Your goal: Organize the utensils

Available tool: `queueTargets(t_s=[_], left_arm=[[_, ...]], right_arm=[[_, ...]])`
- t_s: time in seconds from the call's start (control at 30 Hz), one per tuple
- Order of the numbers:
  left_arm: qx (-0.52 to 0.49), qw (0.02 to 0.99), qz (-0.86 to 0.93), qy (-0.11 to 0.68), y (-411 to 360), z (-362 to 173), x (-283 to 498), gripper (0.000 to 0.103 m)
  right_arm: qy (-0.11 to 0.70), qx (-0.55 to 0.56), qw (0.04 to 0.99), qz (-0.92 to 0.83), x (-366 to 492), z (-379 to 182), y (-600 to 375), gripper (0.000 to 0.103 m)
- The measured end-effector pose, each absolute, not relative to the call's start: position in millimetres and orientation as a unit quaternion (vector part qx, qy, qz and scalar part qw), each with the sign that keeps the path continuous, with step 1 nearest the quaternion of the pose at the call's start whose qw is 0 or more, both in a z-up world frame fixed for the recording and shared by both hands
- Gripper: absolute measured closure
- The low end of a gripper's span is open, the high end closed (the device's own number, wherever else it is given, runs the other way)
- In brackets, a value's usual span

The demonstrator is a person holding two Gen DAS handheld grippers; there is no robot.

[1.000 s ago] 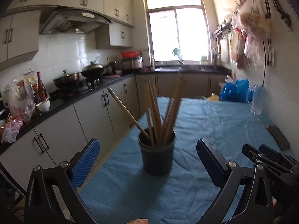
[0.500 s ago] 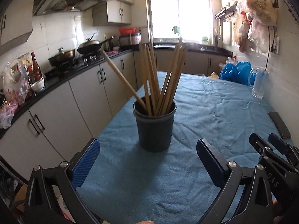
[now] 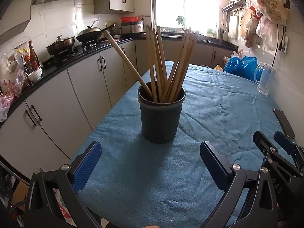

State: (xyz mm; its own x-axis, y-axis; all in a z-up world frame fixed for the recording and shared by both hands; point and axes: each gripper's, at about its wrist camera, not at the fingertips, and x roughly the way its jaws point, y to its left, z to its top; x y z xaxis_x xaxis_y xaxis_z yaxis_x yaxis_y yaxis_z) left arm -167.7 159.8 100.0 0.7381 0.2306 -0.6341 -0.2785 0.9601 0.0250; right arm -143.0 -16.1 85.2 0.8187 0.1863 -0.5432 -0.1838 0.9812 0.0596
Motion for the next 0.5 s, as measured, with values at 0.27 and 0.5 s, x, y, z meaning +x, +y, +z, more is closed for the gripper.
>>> queueTargets(t_s=[0.27,0.5], left_arm=[[-0.04,0.928,0.133,0.346,161.4,96.1,-166.8,0.0],[-0.041,0.926,0.125,0.355,160.5,93.7,-166.8,0.0]], right_arm=[[0.284,-0.005,0.954,0.096,-144.5,85.3,-13.1,0.032],[0.281,-0.002,0.956,0.091,-147.2,86.6,-13.8,0.031]])
